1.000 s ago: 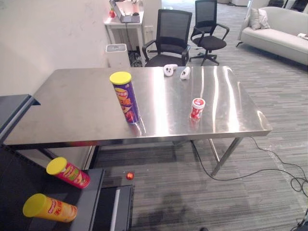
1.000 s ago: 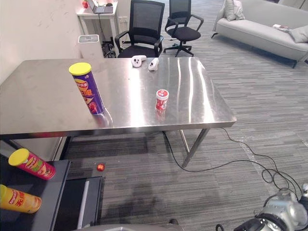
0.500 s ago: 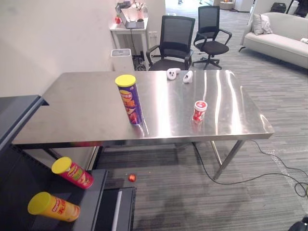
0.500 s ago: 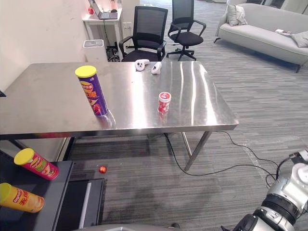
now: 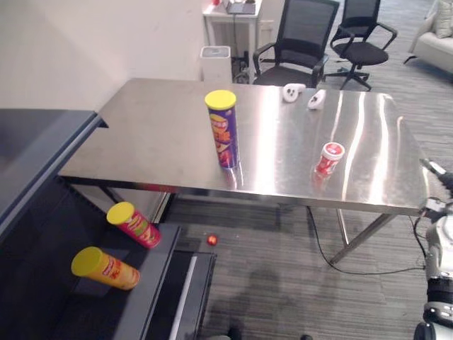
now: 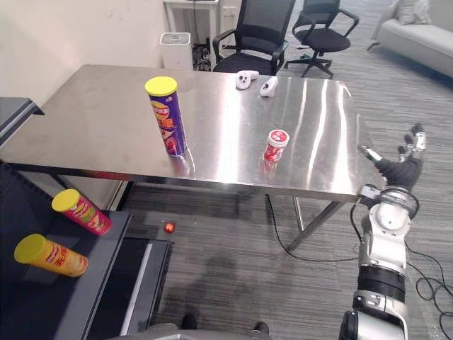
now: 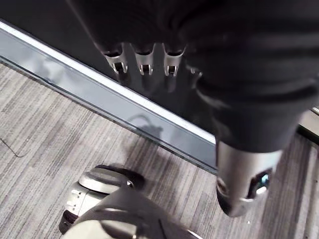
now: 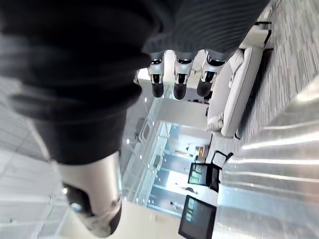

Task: Put the gum and the chips on the shelf.

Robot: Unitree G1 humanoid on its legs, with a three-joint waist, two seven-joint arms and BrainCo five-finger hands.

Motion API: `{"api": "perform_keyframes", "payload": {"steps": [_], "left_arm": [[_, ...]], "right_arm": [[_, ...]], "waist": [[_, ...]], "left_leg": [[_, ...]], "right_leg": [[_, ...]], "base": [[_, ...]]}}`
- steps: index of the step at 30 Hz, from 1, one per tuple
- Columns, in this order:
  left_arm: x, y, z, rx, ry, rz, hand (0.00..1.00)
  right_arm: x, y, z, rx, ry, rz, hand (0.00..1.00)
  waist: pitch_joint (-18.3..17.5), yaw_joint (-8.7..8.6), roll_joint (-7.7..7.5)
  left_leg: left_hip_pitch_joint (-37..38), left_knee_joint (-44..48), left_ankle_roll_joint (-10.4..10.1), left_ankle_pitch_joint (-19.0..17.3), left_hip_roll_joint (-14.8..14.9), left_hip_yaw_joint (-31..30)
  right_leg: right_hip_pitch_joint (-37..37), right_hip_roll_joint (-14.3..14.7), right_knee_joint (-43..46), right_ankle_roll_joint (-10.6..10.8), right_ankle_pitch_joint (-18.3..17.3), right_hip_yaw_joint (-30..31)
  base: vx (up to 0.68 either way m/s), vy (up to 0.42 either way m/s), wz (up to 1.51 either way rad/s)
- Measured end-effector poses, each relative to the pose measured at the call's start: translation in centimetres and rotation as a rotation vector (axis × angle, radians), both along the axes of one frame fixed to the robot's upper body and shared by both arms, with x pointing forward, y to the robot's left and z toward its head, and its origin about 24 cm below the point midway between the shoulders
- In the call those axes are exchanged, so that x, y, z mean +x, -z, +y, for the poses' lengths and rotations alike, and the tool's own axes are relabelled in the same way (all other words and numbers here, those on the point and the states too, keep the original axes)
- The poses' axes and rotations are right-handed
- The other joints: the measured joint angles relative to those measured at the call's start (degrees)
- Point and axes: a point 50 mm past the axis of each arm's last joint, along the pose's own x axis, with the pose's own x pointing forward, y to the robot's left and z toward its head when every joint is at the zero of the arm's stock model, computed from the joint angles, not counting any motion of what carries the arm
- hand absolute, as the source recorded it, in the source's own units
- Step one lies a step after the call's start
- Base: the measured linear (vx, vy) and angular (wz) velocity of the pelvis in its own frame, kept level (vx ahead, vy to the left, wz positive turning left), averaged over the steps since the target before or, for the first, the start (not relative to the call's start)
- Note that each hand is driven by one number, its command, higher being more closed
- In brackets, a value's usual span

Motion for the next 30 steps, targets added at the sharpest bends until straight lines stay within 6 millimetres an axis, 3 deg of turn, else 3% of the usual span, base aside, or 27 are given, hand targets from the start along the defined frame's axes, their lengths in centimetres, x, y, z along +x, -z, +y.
{"api": "perform_keyframes", "payload": {"steps": [14, 30], "left_arm": [[0.5, -0.1, 0.1, 0.009, 0.002, -0.019, 0.00], [0.6, -0.1, -0.1, 0.006, 0.021, -0.018, 0.00]], "right_arm": [[1.0, 1.1, 4.2, 0.012, -0.158, 0.018, 0.00], [1.3, 2.9, 5.9, 0.036, -0.215, 0.076, 0.00]], "waist": [[2.1, 0.86, 0.03], [2.7, 1.72, 0.39]], "left_leg": [[-0.7, 0.3, 0.0, 0.0, 0.2, -0.5], [-0.8, 0.4, 0.0, 0.0, 0.6, 0.8]], "right_leg": [[-0.2, 0.1, 0.4, 0.0, 0.0, -0.7], [-1.0, 0.4, 0.7, 0.0, 0.0, 0.7]], "base": [[0.00, -0.002, 0.03], [-0.01, -0.009, -0.05]]}}
